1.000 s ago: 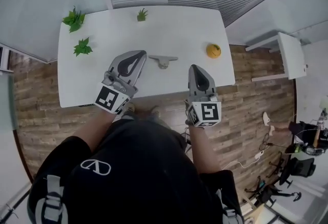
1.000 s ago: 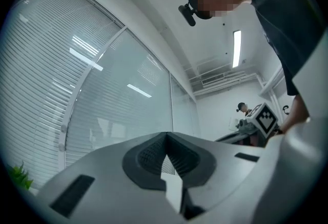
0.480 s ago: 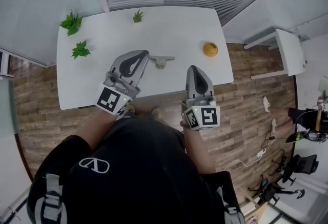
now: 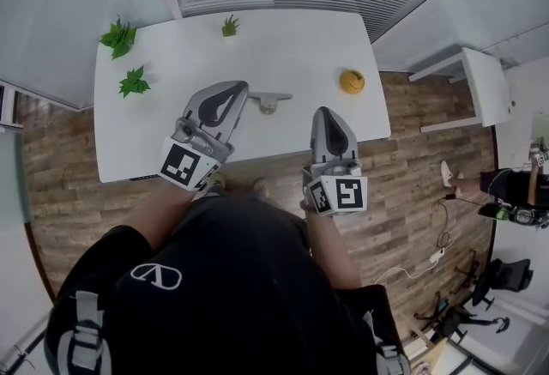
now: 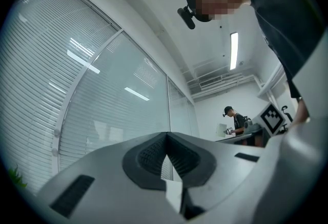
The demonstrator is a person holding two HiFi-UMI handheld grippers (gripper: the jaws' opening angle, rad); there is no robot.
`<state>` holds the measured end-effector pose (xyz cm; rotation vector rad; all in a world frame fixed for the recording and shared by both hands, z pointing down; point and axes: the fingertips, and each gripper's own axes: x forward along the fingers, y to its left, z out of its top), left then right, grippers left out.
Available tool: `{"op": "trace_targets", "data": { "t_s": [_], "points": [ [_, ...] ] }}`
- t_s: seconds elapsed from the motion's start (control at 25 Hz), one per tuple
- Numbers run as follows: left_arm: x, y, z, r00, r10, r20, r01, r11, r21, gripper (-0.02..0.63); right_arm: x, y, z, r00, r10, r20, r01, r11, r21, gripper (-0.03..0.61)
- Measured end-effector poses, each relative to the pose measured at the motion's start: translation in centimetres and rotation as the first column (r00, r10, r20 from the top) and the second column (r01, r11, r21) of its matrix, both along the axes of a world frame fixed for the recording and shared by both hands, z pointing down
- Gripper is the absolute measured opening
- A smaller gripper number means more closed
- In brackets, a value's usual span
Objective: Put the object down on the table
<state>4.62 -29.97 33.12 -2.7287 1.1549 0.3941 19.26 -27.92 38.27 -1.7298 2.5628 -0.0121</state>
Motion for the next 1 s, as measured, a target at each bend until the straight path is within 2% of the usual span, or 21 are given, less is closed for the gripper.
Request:
{"op": "trace_targets", "data": {
  "t_s": [0.28, 0.88, 1.0],
  "points": [
    [0.1, 0.1, -0.3, 1.000, -0.003, -0.002, 0.003, 1.000, -0.005, 0.005, 0.0, 0.6, -0.7, 1.000, 0.004, 0.006, -0.004, 0.999, 0.050, 0.005],
    [0.4, 0.0, 0.0, 1.000, 0.000, 0.000, 0.000, 1.000, 0.004, 0.005, -0.4, 0.4, -0.4, 1.000, -0.008, -0.007, 0.008, 0.998, 0.062, 0.005],
    [0.4, 0.1, 0.7, 1.000, 0.007, 0.020, -0.007, 1.000, -0.015, 0.005, -0.5, 0.3, -0.5, 1.000, -0.010, -0.012, 0.011, 0.998, 0.064, 0.005]
  ]
}}
